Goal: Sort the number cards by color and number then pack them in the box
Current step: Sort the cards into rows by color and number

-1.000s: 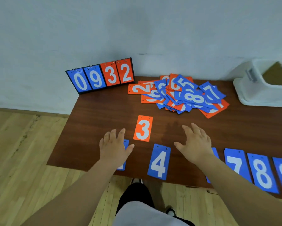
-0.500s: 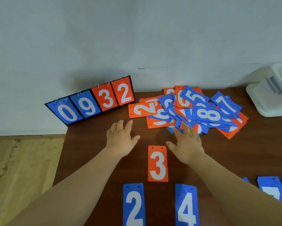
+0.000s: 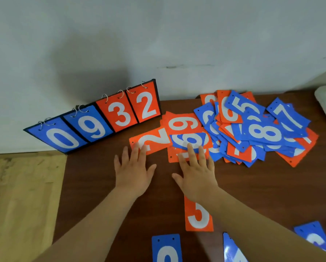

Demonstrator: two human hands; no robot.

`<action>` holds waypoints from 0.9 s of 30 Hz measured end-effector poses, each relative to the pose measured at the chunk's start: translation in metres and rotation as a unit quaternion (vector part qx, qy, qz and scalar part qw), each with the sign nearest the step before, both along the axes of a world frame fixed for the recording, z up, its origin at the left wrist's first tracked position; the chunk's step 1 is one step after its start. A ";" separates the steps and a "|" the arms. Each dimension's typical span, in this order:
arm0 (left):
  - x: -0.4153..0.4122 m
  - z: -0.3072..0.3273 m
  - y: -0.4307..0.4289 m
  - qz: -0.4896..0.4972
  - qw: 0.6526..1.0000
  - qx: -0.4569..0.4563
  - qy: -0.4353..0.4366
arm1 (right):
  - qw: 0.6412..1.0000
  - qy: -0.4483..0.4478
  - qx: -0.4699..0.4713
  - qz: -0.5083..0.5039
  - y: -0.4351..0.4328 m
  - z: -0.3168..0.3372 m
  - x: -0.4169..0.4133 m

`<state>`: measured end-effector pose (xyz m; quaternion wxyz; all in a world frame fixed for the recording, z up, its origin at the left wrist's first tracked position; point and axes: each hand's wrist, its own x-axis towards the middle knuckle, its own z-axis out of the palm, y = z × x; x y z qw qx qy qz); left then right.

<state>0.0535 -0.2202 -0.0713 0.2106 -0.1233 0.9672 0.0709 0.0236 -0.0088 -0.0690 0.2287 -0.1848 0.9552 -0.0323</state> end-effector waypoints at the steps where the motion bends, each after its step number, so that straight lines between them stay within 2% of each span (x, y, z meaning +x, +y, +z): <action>1: 0.017 0.001 -0.007 0.018 1.000 -0.006 -0.003 | 1.000 0.002 0.001 0.017 -0.005 0.001 0.002; 7: 0.092 0.002 -0.043 0.071 0.997 -0.016 -0.026 | 0.996 -0.023 0.007 0.082 -0.031 0.003 -0.002; 12: 0.109 0.003 -0.065 0.046 0.999 0.007 0.002 | 0.989 -0.041 0.009 0.139 -0.045 0.003 -0.009; 14: 0.104 0.006 -0.065 0.067 0.998 0.017 0.010 | 0.985 -0.052 0.004 0.165 -0.047 0.005 -0.010; 17: 0.087 0.012 -0.052 0.153 0.987 0.023 0.047 | 0.991 -0.039 -0.035 0.127 -0.051 0.010 -0.015; 19: 0.075 0.014 -0.039 0.195 0.980 0.010 0.038 | 0.995 -0.029 -0.032 0.091 -0.053 0.011 -0.020; 21: 0.070 0.013 -0.027 0.180 0.983 -0.012 0.016 | 0.994 -0.016 -0.001 0.113 -0.054 0.009 -0.020; 27: 0.097 0.009 -0.042 0.042 0.999 -0.020 -0.010 | 0.982 0.011 0.031 0.187 -0.063 0.006 -0.015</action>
